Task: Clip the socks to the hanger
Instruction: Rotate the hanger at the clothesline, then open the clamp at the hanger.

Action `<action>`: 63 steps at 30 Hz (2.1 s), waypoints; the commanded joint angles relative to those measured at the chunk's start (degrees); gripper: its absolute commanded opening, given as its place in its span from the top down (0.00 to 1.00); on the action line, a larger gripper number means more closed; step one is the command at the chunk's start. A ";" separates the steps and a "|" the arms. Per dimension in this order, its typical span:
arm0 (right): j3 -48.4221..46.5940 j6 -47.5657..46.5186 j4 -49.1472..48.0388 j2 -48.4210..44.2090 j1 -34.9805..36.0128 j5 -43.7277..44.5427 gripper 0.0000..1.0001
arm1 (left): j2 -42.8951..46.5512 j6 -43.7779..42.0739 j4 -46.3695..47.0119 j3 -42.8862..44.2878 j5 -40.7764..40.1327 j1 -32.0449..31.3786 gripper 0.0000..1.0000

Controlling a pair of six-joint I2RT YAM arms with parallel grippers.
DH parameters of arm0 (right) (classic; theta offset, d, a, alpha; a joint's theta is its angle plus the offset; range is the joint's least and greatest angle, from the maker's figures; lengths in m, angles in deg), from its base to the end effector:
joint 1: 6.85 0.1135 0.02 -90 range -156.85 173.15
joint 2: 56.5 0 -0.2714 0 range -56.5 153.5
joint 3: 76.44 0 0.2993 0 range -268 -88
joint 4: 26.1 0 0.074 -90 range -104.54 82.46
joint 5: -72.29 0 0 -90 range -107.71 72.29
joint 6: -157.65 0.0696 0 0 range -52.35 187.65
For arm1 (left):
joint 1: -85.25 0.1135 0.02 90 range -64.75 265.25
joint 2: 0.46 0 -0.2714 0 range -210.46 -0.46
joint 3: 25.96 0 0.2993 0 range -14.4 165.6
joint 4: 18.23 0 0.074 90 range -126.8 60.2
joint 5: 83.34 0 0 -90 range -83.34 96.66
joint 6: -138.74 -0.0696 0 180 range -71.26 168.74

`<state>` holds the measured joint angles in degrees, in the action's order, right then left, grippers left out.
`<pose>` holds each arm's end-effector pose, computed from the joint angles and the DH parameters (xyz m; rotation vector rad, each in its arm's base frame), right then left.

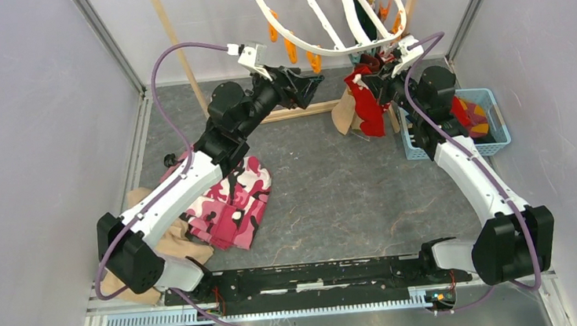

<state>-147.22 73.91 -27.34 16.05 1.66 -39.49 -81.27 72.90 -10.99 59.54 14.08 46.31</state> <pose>0.3684 0.0812 0.3619 -0.3307 1.5672 0.5006 0.3170 -0.2677 0.4355 0.2982 1.4073 -1.0046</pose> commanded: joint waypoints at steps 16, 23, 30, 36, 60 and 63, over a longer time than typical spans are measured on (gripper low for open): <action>-1.60 0.55 -1.13 0.04 -0.08 0.95 1.00 | -5.18 -4.64 2.17 7.81 -3.47 -0.88 0.24; -1.69 0.66 -1.17 -0.04 -0.08 0.96 1.00 | -5.87 -4.62 2.46 8.91 -3.53 -1.20 0.26; -1.60 0.51 -1.15 -0.29 -0.08 1.03 1.00 | -6.36 -4.73 3.16 9.58 -4.07 -1.40 0.34; -1.60 0.51 -1.07 -0.41 -0.12 1.08 1.00 | -6.56 -5.24 3.16 10.29 -4.95 -1.49 0.47; -1.16 -2.98 -0.67 -3.03 -0.18 -6.35 1.00 | -7.23 -6.44 1.85 12.03 -4.44 -2.37 0.94; -0.98 -3.71 -0.55 -3.74 -0.21 -10.14 1.00 | -7.29 -6.42 1.89 12.19 -3.79 -2.37 0.94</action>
<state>-147.22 72.16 -26.70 14.81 1.64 -43.58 -88.07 68.83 -10.44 69.24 9.91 44.23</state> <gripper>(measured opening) 0.014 0.181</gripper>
